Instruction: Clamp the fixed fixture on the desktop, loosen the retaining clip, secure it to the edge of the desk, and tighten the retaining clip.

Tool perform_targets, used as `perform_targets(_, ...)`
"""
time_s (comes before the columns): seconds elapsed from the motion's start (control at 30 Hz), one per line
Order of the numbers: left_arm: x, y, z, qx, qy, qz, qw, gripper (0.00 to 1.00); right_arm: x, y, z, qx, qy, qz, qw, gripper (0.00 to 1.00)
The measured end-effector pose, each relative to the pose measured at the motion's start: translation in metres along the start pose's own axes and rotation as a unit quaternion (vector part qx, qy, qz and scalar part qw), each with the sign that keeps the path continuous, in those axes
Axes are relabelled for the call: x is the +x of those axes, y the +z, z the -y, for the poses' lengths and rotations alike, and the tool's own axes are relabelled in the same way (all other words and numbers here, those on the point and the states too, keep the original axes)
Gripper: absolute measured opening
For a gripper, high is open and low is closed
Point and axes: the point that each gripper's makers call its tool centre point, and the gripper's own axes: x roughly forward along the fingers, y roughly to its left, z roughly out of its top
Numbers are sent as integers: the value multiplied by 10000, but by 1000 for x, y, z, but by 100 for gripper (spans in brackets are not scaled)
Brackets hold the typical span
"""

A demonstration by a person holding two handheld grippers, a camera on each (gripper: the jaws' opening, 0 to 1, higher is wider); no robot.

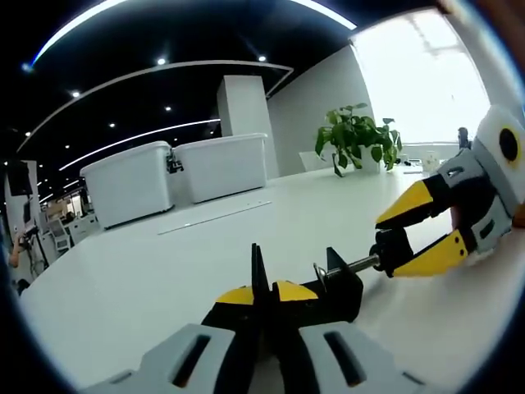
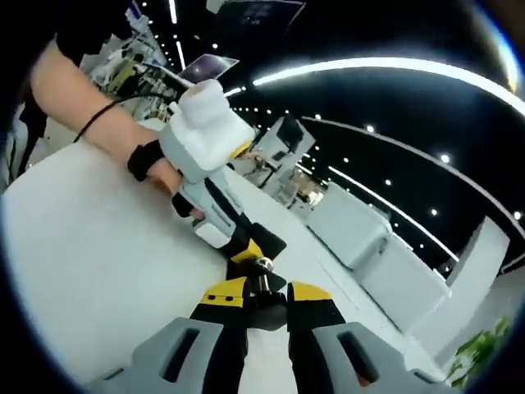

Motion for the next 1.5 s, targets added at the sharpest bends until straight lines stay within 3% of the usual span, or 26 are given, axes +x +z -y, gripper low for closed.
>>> perform_targets(0.1, 0, 0, 0, 3, 13, -3, 10000, 7, 0, 0, -3, -374, -20, -51, 9993, 17)
perform_targets(0.33, 0, 0, 0, 7, 27, -1, 10000, 7, 1, -3, -4, -714, -9, -108, 9974, 17)
perform_targets(0.43, 0, 0, 0, 16, 24, -10, 10000, 7, 1, -4, -5, -1161, -26, -161, 9931, 17)
perform_targets(0.67, 1, 0, 0, 20, 30, -15, 10000, 7, 2, -5, -4, -1232, -63, -180, 9922, 17)
perform_targets(0.73, 1, 0, 0, 21, 33, -16, 10000, 7, 1, -4, -3, -990, -85, -149, 9949, 18)
perform_targets(0.8, 1, 0, 0, 16, 34, -15, 10000, 7, 1, -3, 0, -424, -107, -97, 9990, 17)
perform_targets(0.87, 1, 0, 0, 16, 36, -13, 10000, 7, -1, 2, 6, 286, -104, 55, 9995, 20)
perform_targets(0.9, 1, 0, 0, 17, 36, -12, 10000, 7, -2, 10, 10, 954, -81, 275, 9950, 24)
perform_targets(1.0, 1, 0, 0, 18, 37, -10, 10000, 7, -3, 11, 21, 2451, 1, 430, 9686, 32)
perform_targets(1.07, 1, 0, 0, 21, 38, -8, 10000, 7, -3, 5, 32, 3250, -43, 464, 9446, 31)
perform_targets(1.17, 1, 0, 0, 24, 38, -9, 10000, 7, -5, -9, 38, 4113, -107, 362, 9107, 25)
perform_targets(1.23, 1, 0, 0, 24, 38, -9, 10000, 7, -5, -17, 35, 4418, 2, 216, 8969, 24)
perform_targets(1.27, 1, 0, 0, 24, 38, -9, 10000, 7, -4, -19, 33, 4485, 52, 162, 8936, 24)
perform_targets(1.5, 1, 0, 0, 18, 34, -8, 10000, 7, 2, -25, 20, 4291, 111, -101, 9031, 20)
